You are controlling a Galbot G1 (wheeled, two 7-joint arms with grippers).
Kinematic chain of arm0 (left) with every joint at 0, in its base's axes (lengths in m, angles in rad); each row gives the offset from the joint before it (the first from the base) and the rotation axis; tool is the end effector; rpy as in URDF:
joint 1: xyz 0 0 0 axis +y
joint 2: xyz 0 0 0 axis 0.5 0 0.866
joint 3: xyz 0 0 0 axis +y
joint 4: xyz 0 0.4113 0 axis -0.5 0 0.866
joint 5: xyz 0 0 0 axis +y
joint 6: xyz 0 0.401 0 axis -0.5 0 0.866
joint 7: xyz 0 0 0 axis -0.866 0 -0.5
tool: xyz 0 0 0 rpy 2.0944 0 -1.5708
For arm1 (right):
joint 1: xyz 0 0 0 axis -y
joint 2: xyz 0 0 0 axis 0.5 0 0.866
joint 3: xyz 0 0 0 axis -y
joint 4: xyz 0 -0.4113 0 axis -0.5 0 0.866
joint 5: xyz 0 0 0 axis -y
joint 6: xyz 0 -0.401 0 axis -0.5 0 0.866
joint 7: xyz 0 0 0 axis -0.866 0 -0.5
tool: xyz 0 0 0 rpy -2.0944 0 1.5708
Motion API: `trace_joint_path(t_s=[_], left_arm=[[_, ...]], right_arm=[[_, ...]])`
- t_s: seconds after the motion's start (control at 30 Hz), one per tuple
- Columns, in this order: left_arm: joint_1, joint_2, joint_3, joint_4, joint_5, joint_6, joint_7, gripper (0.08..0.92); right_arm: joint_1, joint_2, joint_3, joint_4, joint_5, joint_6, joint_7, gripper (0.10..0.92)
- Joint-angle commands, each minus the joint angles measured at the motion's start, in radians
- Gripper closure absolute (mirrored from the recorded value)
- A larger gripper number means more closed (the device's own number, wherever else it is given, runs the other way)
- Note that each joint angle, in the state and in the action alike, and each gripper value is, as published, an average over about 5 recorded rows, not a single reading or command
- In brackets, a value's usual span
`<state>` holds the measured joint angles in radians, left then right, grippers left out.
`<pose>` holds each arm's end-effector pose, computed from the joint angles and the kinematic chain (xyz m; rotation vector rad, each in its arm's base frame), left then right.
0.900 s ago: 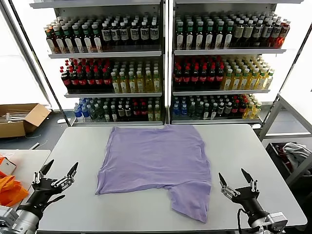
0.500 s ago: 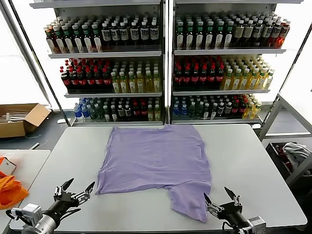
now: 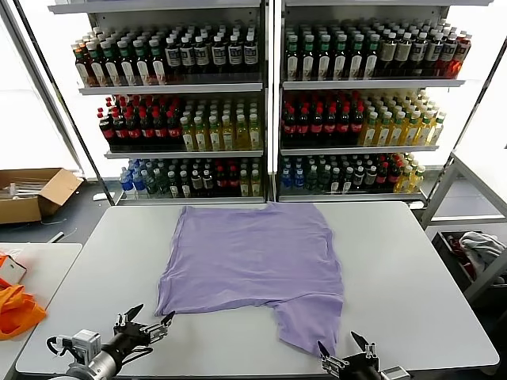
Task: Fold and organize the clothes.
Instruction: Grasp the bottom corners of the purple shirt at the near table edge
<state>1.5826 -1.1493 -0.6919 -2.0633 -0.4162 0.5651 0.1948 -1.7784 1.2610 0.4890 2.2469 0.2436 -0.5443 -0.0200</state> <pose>0.2087 0.1447 -0.3309 -0.3121 -2.5365 0.0125 0.1285 -0.0386 -0.3249 0.3109 -2.4941 0.0327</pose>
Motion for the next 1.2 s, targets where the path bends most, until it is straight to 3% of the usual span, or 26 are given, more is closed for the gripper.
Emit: trace_joint_path(t_s=[0.03,0.37,0.57,0.97,1.2], left_arm=[[-0.046,0.013,0.034,0.041,-0.011,0.015,-0.016,0.188],[-0.086,0.021,0.041,0.093,-0.060,0.014,-0.023,0.361],[-0.082,0.018,0.053,0.107,-0.059,0.013,-0.012,0.541],[-0.062,-0.012,0.041,0.081,-0.065,0.012,-0.009,0.883],[-0.008,-0.060,0.007,0.000,-0.061,0.012,-0.028,0.916]], right_arm=[[-0.005,0.000,-0.018,-0.008,0.002,-0.022,0.016,0.458],[-0.008,0.012,-0.037,-0.007,-0.003,-0.014,0.013,0.744],[-0.013,0.009,-0.036,-0.002,-0.006,-0.009,0.009,0.900],[-0.039,-0.014,-0.014,0.016,0.002,0.074,-0.021,0.919],[-0.104,-0.041,0.012,0.046,0.018,0.139,-0.044,0.919]])
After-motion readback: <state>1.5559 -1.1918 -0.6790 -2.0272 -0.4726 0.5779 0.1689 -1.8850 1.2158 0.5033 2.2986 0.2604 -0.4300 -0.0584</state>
